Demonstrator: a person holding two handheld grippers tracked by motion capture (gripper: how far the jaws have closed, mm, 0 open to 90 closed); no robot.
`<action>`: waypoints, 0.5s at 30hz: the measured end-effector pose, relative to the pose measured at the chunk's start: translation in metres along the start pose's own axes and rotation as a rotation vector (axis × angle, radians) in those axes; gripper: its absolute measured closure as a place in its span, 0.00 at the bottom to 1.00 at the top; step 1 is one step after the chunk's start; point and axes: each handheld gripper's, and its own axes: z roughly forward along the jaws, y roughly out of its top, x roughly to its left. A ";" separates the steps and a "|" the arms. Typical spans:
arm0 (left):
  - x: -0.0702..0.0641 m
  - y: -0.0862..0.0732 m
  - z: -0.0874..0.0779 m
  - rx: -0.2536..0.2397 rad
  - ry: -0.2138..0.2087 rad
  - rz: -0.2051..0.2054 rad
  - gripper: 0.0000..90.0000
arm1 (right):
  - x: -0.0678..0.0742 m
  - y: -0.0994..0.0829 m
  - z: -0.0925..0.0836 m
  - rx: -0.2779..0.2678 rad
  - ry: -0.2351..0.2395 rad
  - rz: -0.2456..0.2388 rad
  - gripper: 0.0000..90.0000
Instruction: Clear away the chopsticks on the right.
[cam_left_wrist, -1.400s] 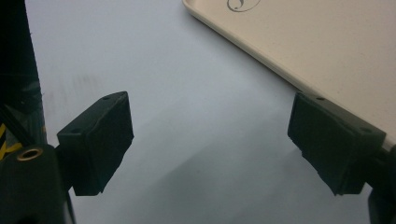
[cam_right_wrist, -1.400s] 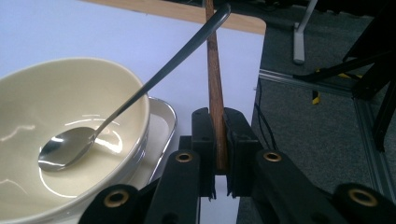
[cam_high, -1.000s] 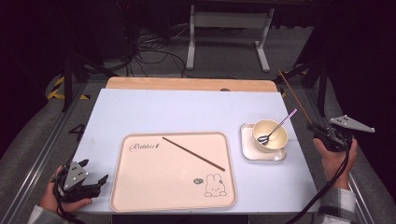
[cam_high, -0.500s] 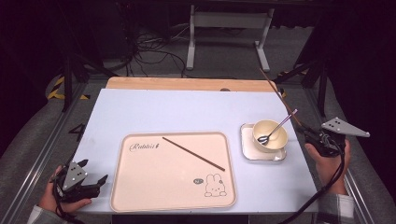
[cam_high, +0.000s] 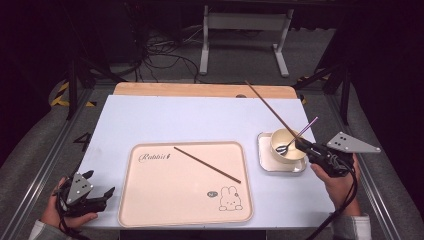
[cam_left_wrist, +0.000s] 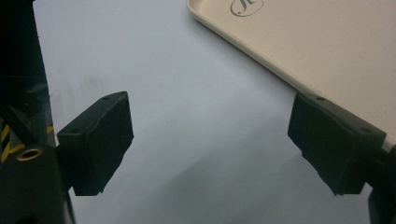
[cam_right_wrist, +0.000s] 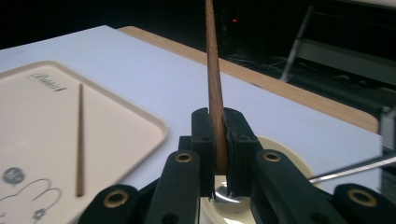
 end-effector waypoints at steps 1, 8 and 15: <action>0.000 0.000 0.000 0.002 0.001 0.001 0.17 | 0.008 0.002 0.004 0.005 0.024 -0.014 0.94; 0.000 0.001 -0.002 0.000 0.003 0.008 0.16 | 0.032 0.005 0.017 0.034 0.085 -0.060 0.94; 0.000 0.001 -0.002 -0.002 0.000 0.007 0.17 | 0.056 0.003 0.044 0.097 0.155 -0.104 0.94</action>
